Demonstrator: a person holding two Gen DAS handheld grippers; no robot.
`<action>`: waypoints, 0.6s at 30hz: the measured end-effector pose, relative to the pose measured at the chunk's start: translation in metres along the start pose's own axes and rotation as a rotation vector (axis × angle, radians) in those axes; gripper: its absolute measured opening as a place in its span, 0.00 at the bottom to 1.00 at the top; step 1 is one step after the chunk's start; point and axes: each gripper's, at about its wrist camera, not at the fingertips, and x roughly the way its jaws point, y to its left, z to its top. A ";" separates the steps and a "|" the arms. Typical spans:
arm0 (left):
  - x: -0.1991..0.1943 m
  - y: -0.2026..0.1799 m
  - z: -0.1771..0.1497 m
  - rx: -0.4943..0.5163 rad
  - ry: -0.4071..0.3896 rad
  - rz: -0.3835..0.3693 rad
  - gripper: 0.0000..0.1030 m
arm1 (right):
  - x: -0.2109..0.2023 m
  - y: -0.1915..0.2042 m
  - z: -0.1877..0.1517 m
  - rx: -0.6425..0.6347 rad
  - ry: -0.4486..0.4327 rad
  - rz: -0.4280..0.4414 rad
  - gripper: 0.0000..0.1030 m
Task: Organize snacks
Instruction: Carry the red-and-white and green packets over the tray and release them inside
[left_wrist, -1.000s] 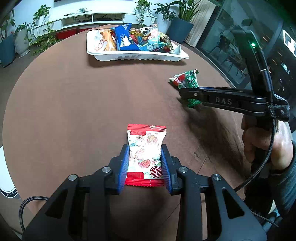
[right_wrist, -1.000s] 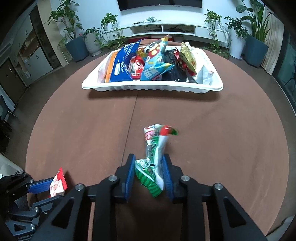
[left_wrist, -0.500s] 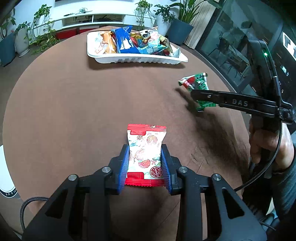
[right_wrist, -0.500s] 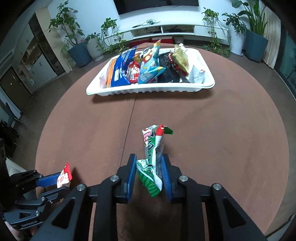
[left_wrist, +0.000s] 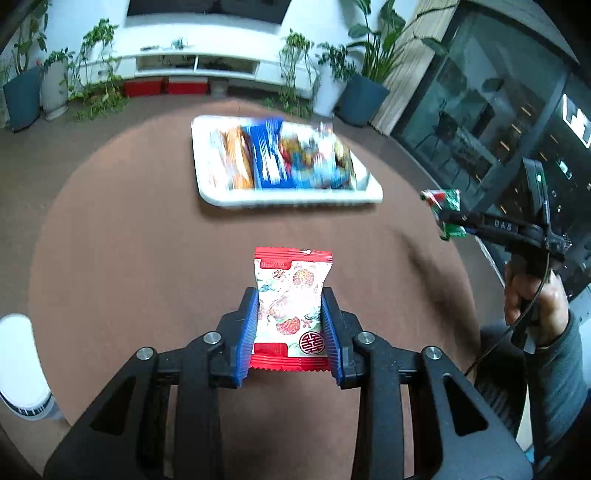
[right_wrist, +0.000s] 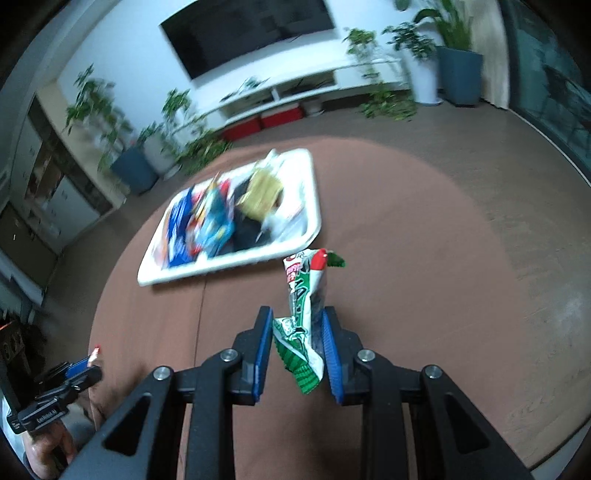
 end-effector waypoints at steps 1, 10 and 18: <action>-0.003 0.001 0.011 0.004 -0.017 0.001 0.30 | -0.004 -0.003 0.009 0.003 -0.015 -0.003 0.28; -0.005 0.005 0.113 0.038 -0.116 0.022 0.30 | -0.008 0.027 0.086 -0.085 -0.103 0.041 0.28; 0.035 -0.004 0.194 0.058 -0.128 0.013 0.30 | 0.033 0.082 0.128 -0.178 -0.065 0.113 0.28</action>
